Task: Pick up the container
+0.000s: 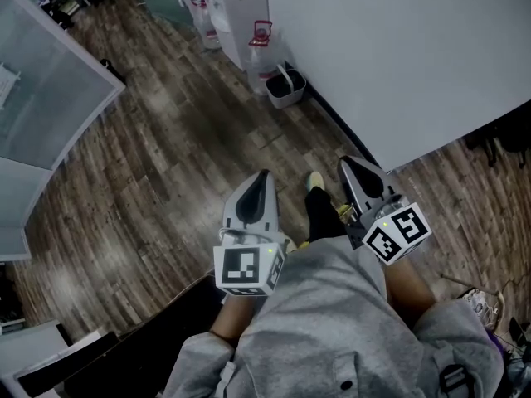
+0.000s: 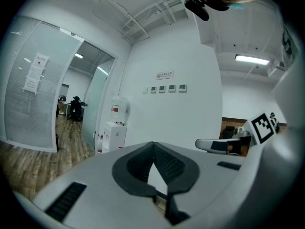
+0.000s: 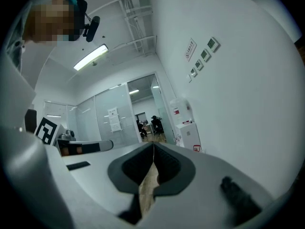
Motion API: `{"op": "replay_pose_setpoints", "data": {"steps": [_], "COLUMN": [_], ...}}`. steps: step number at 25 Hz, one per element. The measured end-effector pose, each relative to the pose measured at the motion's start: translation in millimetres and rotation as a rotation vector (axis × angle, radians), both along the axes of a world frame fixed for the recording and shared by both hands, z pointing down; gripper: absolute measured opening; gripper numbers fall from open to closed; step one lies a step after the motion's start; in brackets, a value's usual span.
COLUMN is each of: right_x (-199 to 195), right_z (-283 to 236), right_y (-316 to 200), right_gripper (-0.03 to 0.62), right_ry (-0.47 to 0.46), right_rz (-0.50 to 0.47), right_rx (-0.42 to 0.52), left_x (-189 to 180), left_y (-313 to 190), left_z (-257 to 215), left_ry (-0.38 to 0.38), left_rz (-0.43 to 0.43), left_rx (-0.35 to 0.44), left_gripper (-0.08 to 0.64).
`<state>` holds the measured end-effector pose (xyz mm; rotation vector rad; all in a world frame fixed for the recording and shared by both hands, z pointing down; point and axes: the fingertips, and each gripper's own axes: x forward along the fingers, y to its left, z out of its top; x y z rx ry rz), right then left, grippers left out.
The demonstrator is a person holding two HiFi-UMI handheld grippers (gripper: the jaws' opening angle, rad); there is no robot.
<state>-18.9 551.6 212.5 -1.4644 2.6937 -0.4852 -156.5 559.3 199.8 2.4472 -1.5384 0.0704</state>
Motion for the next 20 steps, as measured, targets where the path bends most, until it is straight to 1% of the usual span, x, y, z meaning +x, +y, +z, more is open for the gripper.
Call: {"op": "replay_pose_setpoints", "data": {"steps": [6,11,17,20], "right_x": [22,50,94,111], "right_z": [5,12,20,23], "right_y": [-58,-117,-185,-215], "right_gripper": [0.028,0.028,0.028,0.026], "right_ry": [-0.012,-0.014,-0.025,-0.028], "right_rz": [0.003,0.024,0.052,0.050], "right_rx": [-0.008,-0.020,-0.044,-0.061], "left_x": [16,40,77,92], "left_y": [-56,-117,-189,-221], "left_z": [8,14,21,23], "left_ry": [-0.014,-0.031,-0.058,-0.063], "left_rz": [-0.005,0.008,0.023,0.020], "left_rx": [-0.024,-0.050,-0.083,-0.100], "left_gripper": [0.014,0.013,0.014,0.013]}}
